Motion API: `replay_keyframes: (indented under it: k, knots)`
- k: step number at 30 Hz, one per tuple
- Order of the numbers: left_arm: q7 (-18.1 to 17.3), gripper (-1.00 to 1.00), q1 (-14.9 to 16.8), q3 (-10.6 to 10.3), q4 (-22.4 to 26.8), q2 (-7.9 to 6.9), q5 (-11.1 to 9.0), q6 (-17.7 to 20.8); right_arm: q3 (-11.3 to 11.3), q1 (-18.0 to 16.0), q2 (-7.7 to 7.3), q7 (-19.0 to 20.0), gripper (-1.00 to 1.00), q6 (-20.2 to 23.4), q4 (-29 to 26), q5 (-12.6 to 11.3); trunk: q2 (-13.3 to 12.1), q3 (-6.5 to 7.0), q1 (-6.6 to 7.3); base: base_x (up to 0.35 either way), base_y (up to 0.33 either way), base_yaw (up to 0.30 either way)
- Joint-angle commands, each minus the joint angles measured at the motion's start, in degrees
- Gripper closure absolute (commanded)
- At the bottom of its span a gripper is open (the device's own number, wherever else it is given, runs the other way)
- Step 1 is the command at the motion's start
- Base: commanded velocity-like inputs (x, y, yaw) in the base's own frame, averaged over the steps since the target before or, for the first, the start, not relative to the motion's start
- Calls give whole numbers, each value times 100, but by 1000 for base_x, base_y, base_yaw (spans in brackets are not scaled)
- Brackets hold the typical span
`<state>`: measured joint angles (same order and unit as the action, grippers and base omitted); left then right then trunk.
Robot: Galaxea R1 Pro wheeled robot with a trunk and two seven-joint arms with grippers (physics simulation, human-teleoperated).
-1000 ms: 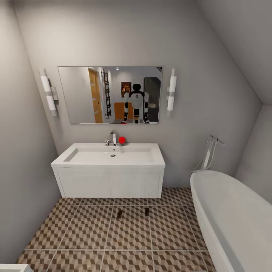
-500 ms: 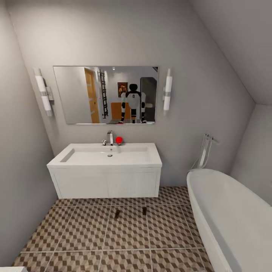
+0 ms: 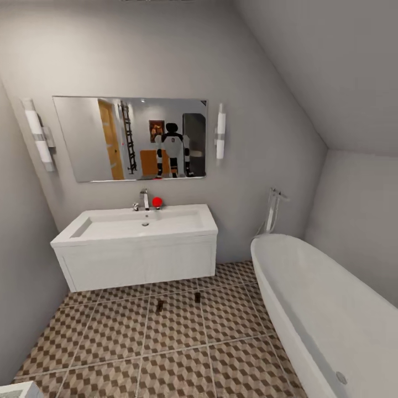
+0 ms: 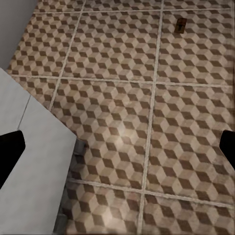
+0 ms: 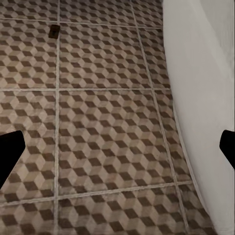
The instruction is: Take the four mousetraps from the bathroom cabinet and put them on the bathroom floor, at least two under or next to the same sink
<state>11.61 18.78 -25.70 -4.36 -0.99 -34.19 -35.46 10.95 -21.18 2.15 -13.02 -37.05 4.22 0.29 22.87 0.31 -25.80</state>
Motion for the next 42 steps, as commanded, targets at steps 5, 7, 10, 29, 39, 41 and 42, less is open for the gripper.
replay_keyframes:
  k: [5,7,10,29,39,41,42]
  knots:
    - [43,-100,3,-31,-12,2,26,-13,47,-9,4,-42,-100,-22,26,6,5,-3,1,-322,126,-265]
    - [43,-100,3,-31,-12,2,26,-13,46,-9,4,-42,-100,-23,26,6,5,-3,1,-322,127,-265]
    - [43,-100,3,-31,-12,0,26,-13,47,-9,3,-42,-100,-22,26,6,5,-3,1,-323,133,-265]
    - [51,-100,3,-31,-12,-3,26,-21,39,-9,-1,-42,-100,-25,26,0,5,-3,1,-202,95,-266]
    - [52,-100,3,-31,-12,0,26,-22,39,-9,-4,-44,-100,-30,26,-20,5,-3,1,-3,1,-266]
    - [52,-100,3,-31,-12,0,26,-22,39,-9,-4,-46,-100,-30,26,-20,5,-3,1,0,0,-266]
    - [52,-100,3,-31,-12,0,26,-22,39,-9,-4,-46,-100,-30,26,-20,5,-3,1,0,0,-266]
